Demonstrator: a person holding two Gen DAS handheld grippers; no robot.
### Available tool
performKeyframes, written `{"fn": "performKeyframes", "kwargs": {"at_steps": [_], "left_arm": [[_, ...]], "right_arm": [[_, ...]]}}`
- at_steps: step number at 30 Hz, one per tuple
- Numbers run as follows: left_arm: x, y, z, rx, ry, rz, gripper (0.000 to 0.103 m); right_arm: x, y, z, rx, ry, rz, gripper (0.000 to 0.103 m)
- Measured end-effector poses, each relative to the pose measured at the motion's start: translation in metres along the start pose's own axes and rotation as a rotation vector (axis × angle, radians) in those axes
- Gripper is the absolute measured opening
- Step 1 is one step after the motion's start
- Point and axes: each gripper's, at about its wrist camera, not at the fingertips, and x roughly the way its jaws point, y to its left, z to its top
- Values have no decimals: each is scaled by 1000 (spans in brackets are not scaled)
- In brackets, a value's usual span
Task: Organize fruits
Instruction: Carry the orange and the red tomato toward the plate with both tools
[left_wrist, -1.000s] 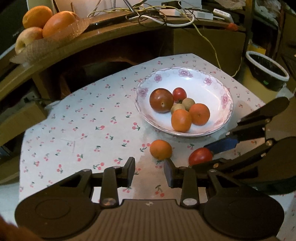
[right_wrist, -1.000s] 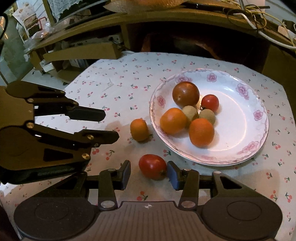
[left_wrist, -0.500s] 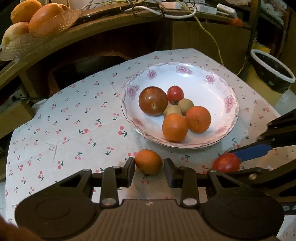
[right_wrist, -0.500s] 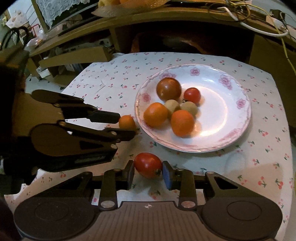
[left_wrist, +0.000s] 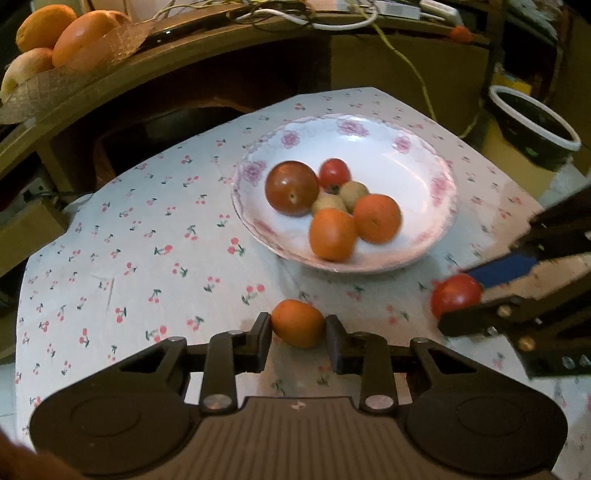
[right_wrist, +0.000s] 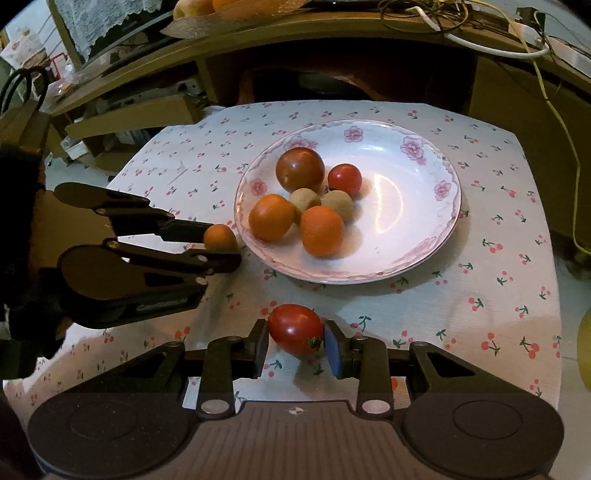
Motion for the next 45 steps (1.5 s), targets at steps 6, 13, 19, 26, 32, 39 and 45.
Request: {"fn": "performKeyframes", "kwargs": {"at_steps": [6,13,19,26,32,39,45], "left_arm": [[-16,-8,-16,51,16,-43,37],[-19,-10,-26,65,40,-56,37],[-22,-12,-25,68,29,-65,37],[-27,-16,-17,77,4,-68,37],[-28,-16,-13,79,-5,-65,37],[-30,-16,-7,76,-25,-55,37],[-33,-16,0,74,-44,-36,37]], "right_arm": [[-4,10,-6,-57,13,-6,34],[-1,17,-10,-100,41,2,34],[4,20,-9,-108,54,3,34],[-2,22,-6,-107,18,3,33],[-5,22,-3,-100,-3,-3,33],[-6,23,-1,-95,-12,-13,33],[-8,24,5,-88,-35,-24,33]]}}
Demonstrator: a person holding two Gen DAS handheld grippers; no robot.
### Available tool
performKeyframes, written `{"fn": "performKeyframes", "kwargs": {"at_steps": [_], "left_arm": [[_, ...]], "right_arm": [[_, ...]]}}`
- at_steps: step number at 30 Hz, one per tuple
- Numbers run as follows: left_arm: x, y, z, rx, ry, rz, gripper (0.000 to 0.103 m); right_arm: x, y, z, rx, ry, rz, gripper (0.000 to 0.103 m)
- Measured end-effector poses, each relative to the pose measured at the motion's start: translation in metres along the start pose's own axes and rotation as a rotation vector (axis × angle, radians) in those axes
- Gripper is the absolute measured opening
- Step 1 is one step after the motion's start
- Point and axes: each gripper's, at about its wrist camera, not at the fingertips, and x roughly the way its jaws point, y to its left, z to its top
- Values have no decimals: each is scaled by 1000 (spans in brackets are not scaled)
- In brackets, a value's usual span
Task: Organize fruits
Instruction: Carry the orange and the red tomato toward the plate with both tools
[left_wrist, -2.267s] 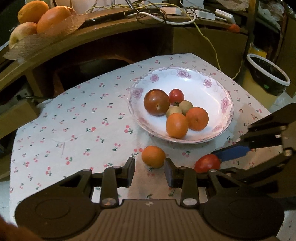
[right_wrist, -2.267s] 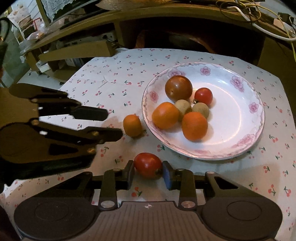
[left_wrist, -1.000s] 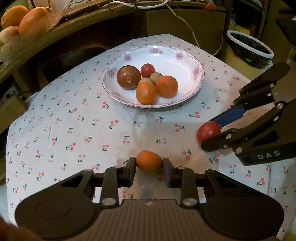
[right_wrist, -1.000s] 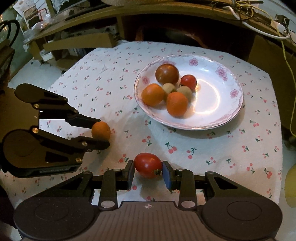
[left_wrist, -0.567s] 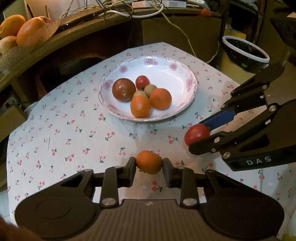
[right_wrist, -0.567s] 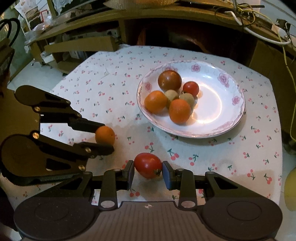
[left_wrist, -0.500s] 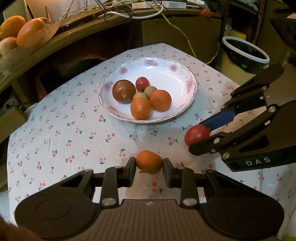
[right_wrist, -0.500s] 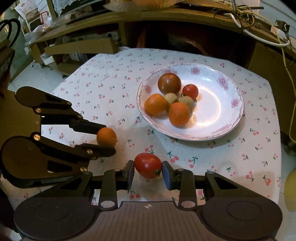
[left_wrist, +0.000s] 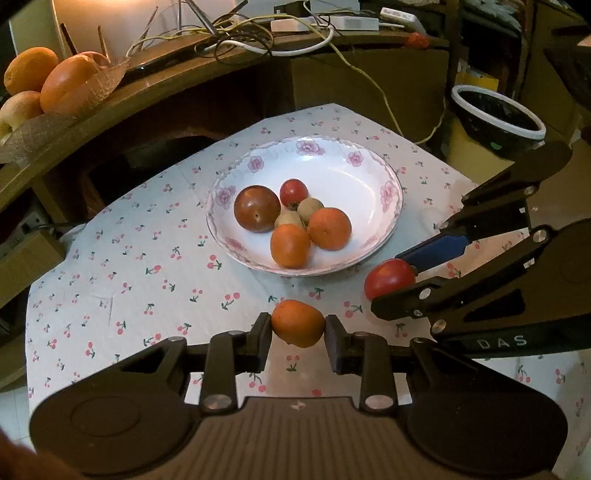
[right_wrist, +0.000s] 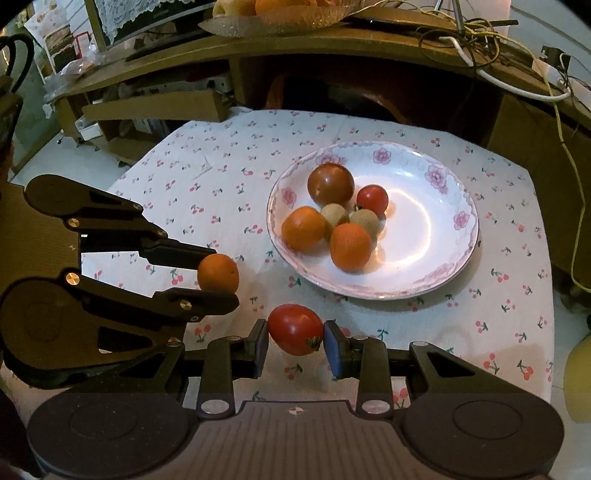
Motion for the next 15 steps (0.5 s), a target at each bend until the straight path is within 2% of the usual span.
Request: {"fn": "performKeyframes", "kwargs": {"at_steps": [15], "left_arm": [[2,-3,14,7,-24,35,36]], "right_arm": [[-4,-9,7,23,-36,-41,34]]}}
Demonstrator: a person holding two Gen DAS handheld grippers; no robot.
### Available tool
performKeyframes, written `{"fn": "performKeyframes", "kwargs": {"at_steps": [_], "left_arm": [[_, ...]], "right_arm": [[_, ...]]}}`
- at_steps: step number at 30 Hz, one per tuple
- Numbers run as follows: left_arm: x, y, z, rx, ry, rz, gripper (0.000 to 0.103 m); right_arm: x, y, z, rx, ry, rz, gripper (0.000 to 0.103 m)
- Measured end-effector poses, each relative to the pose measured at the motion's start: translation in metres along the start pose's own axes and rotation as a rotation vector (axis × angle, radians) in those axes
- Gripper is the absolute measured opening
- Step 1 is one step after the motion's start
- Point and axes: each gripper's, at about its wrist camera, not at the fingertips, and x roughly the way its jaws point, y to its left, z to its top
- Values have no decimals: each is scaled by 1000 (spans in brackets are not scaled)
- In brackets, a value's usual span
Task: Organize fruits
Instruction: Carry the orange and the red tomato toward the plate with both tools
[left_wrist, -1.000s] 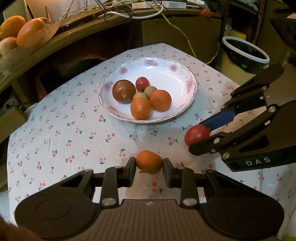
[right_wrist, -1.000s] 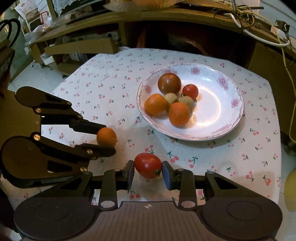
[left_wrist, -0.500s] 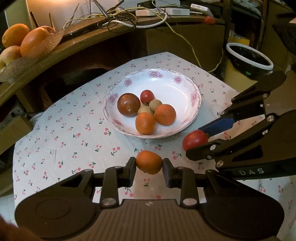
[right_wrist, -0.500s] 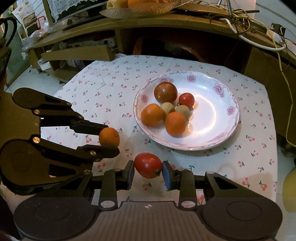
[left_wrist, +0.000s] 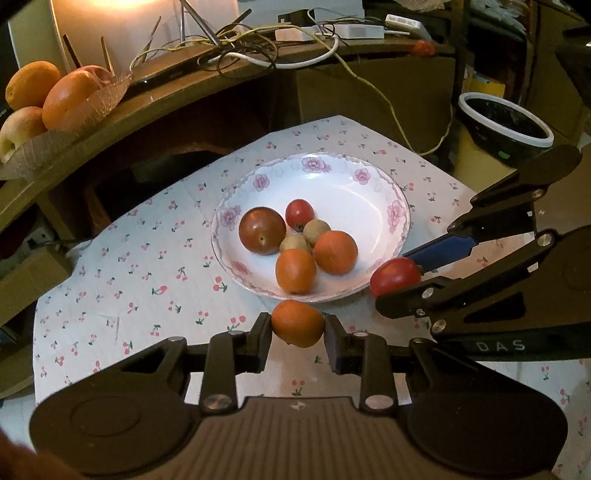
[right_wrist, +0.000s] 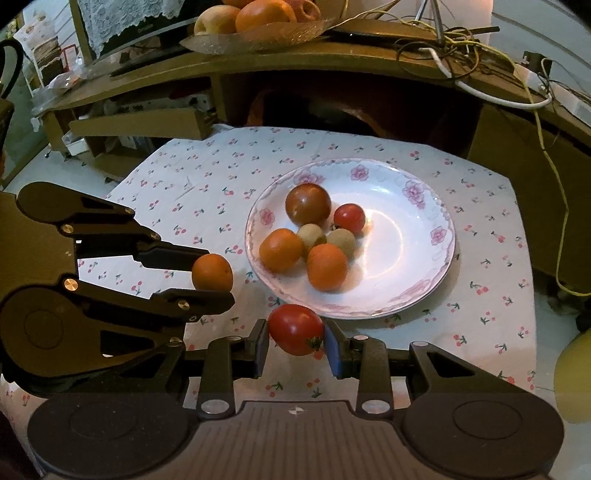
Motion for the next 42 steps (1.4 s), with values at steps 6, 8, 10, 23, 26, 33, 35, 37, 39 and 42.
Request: {"fn": "performKeyframes", "kwargs": {"at_steps": [6,8,10,23,26,33,35,37,39,42], "left_arm": [[1,0,8,4,-15,19,35],[2,1,11,0,-21,22,35],[3,1,13,-4,-26,25,35],[12,5,31,-11,-50,66,34],[16,5,33,-19,-49,71,34],[22,5,40,-23,-52,82,33],[24,5,41,-24,-51,84,33],[26,6,43,-28,-51,83,33],[28,6,44,-30,-52,82,33],[32,6,47,-30,-52,85,33]], "right_arm": [[-1,-3,3,6,-16,-20,34],[-1,-4,5,10,-22,-27,34],[-1,-6,7,14,-30,-35,34],[0,-16,20,50,-65,-80,35],[2,-19,22,58,-67,-85,35],[7,-25,27,73,-69,-94,35],[8,-27,27,78,-69,-96,35],[10,-29,28,83,-69,-99,35],[11,-30,29,87,-69,-103,35],[12,-33,31,92,-71,-109,35]]}}
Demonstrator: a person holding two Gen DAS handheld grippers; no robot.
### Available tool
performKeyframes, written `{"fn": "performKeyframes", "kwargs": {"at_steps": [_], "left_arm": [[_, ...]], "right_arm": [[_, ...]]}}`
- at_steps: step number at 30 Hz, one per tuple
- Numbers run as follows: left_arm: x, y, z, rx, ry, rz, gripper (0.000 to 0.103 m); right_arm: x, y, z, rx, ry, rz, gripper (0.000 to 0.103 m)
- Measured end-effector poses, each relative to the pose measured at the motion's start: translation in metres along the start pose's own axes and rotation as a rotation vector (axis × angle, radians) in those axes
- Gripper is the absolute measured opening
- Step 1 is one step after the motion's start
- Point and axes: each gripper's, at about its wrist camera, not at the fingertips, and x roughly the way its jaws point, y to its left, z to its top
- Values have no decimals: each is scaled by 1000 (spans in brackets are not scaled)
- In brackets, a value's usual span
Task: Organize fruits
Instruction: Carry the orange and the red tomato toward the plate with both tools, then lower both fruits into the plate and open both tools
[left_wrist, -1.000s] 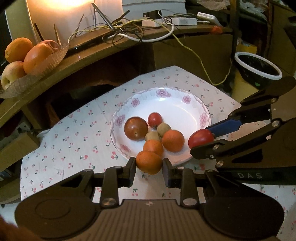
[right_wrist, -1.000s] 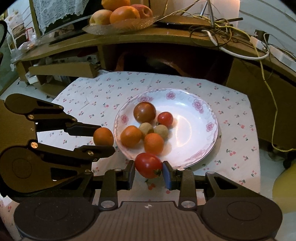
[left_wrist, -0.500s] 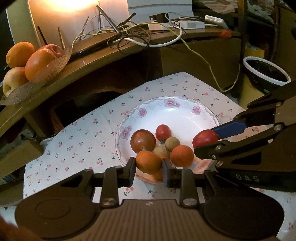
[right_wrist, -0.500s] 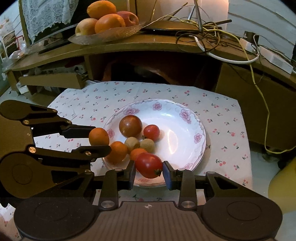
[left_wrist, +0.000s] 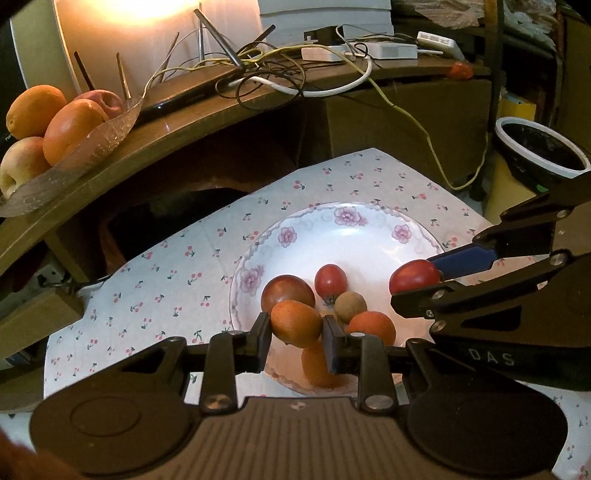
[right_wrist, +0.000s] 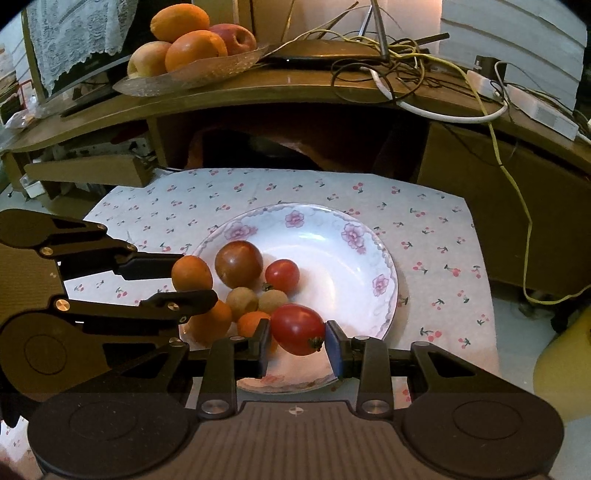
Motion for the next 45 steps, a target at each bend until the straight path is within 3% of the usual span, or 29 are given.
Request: {"fn": "performKeyframes", "kwargs": {"at_steps": [25,45], "left_arm": [[25,4,7,-27,15,18,33],[38,8,14,-78,3,-12,33]], "right_arm": [[23,-11,9,30,7,-7,35],[48,-23,16,74,37,-1,35]]}}
